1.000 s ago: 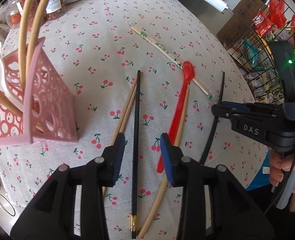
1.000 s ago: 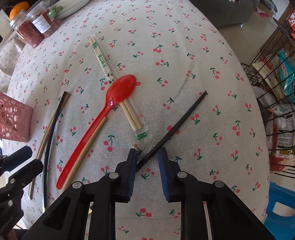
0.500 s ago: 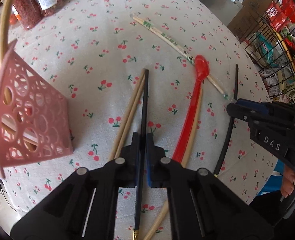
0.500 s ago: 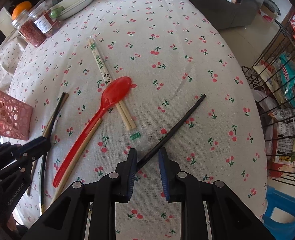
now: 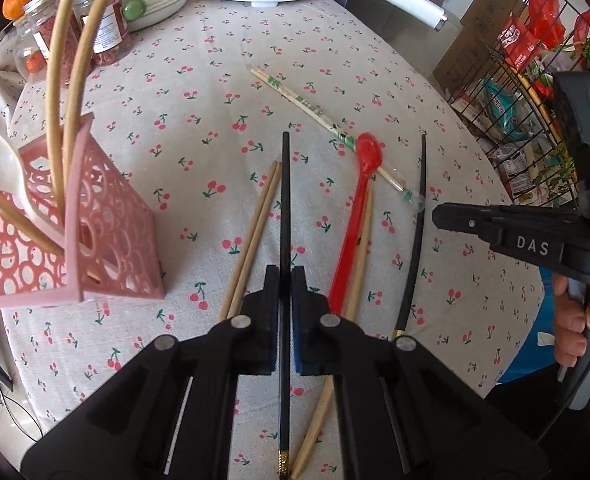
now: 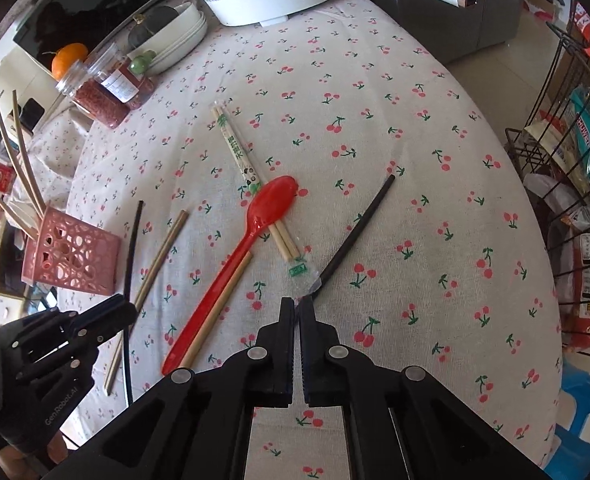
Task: Organize utensils
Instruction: 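Lift the black chopstick with the left tool while the right tool grasps another black chopstick, then lower both black chopsticks into the pink holder and open both tools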
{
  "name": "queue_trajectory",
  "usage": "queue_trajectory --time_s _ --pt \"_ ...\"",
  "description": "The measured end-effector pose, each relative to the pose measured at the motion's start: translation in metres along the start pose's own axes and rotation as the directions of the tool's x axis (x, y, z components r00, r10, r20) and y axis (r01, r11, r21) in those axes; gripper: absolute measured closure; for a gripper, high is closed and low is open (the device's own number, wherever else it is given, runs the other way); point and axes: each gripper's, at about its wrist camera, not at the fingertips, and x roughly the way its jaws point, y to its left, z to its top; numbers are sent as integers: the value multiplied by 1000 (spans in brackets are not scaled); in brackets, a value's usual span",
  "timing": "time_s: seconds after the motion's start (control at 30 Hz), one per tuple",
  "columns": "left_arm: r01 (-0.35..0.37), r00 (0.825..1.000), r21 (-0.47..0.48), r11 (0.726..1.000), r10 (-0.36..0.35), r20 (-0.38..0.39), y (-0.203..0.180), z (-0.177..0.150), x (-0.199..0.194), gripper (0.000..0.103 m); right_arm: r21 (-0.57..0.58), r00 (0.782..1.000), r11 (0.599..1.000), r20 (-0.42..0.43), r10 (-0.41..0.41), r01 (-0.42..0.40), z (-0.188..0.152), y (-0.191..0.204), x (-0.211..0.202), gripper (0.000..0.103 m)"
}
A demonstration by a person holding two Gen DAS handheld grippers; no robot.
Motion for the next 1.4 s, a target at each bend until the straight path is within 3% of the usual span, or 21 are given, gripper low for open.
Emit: queue_trajectory --time_s 0.07,0.13,0.2,0.27,0.37,0.43,0.67,0.83,1.03,1.13,1.23,1.4 --pt "3 1000 -4 1000 -3 1 1 -2 -1 97 48 999 999 -41 6 -4 1 -9 8 88" --pt "5 1000 -8 1000 -5 1 4 -5 -3 97 87 998 996 -64 -3 9 0 -11 16 66" --pt "6 1000 -11 1000 -6 -1 9 -7 -4 97 79 998 997 -52 -22 26 0 -5 18 62" --pt "3 1000 -9 1000 -4 -7 3 -5 -1 97 6 994 996 -49 -93 93 -1 12 23 62" --pt "-2 1000 -3 1000 2 -22 2 -8 3 97 -141 975 967 -39 -218 211 -11 37 29 64" --pt "0 999 -4 1000 0 -32 3 -8 6 97 -195 970 954 -45 -239 226 -17 43 29 71" --pt "7 999 1 1000 -7 -34 2 -9 6 97 -198 971 961 -106 -216 192 -23 12 20 87" --pt "19 1000 4 1000 -19 1 1 -10 -7 97 -150 978 971 -72 -197 184 -18 -2 14 97" --pt "43 994 13 999 -44 97 2 -15 -39 97 -130 990 982 27 -138 140 -12 -5 -17 97" --pt "51 991 5 999 -51 124 8 -19 -50 97 -139 995 985 1 -104 103 -13 -4 -17 97" --pt "54 986 -9 998 -52 158 14 -22 -60 97 -133 992 983 7 -124 124 -15 -4 -15 97" --pt "76 960 -24 997 -67 272 22 -25 -93 97 -115 987 991 151 -54 72 -17 5 -49 97"
